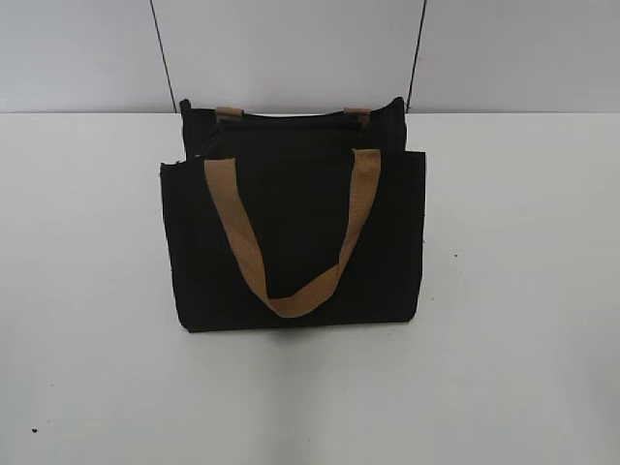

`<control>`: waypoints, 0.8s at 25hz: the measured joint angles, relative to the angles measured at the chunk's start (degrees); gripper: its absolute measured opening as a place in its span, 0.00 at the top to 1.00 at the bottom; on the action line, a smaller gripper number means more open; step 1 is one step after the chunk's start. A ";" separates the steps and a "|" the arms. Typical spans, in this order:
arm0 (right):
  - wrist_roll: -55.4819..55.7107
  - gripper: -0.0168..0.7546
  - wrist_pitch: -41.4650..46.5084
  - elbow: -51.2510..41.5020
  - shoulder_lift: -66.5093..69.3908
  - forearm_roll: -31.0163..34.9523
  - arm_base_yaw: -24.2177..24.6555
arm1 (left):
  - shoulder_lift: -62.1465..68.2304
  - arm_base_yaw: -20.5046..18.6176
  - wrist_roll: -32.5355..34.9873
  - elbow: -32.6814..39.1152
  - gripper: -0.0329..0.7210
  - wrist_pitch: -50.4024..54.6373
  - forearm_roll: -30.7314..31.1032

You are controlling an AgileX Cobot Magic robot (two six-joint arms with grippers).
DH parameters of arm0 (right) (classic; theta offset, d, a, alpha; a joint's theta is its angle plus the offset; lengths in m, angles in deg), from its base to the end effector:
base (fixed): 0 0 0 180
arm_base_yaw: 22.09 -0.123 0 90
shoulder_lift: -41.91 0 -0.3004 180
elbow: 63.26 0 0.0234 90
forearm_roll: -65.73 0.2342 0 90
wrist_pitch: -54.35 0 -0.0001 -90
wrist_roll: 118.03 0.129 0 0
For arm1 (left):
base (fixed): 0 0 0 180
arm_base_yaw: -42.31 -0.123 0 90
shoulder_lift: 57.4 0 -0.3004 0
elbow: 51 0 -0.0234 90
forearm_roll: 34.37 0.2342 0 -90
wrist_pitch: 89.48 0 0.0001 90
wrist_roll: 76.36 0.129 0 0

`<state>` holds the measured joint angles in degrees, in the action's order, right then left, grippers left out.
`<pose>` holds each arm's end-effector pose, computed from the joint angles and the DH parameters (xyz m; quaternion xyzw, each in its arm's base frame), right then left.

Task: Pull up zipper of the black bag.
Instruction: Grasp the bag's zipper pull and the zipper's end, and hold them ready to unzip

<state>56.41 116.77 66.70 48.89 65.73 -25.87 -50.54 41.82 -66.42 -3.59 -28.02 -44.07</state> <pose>-0.0022 -0.0001 0.2431 -0.0703 0.8607 -0.0078 0.5042 -0.0064 -0.0192 0.2599 0.0748 0.8405 -0.0359 0.5355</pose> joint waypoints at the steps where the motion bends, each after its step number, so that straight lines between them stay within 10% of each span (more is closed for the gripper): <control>1: 0.00 0.27 0.00 0.00 0.00 0.00 0.00 | 0.00 0.00 0.00 0.00 0.64 0.00 0.00; 20: 0.00 0.27 0.05 0.00 0.00 0.00 0.00 | 0.00 0.00 0.00 0.00 0.64 0.00 0.00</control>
<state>56.41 116.82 66.70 48.89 65.73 -25.87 -50.54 41.82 -66.42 -3.59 -28.02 -44.07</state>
